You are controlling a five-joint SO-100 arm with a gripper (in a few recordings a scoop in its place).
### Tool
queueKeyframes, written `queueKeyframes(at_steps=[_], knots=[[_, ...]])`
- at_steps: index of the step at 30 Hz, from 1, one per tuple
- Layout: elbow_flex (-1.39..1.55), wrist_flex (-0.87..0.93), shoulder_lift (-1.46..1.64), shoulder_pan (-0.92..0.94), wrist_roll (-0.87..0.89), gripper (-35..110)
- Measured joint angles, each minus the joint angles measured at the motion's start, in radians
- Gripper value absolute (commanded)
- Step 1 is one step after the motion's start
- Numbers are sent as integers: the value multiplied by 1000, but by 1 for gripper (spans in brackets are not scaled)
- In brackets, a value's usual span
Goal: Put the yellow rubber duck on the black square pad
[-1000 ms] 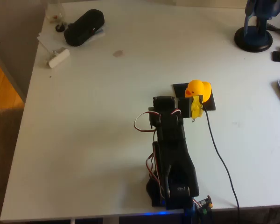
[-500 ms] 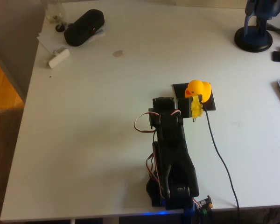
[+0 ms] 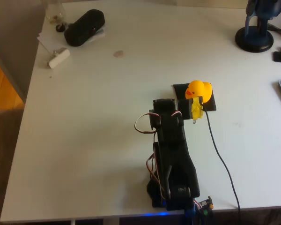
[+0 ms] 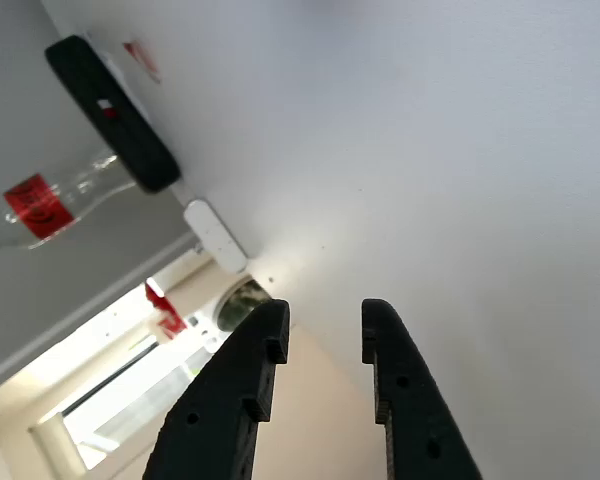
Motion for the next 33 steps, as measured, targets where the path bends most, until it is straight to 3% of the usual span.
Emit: queueKeyframes(at_steps=[33], knots=[[37, 0, 2, 0, -6, 8]])
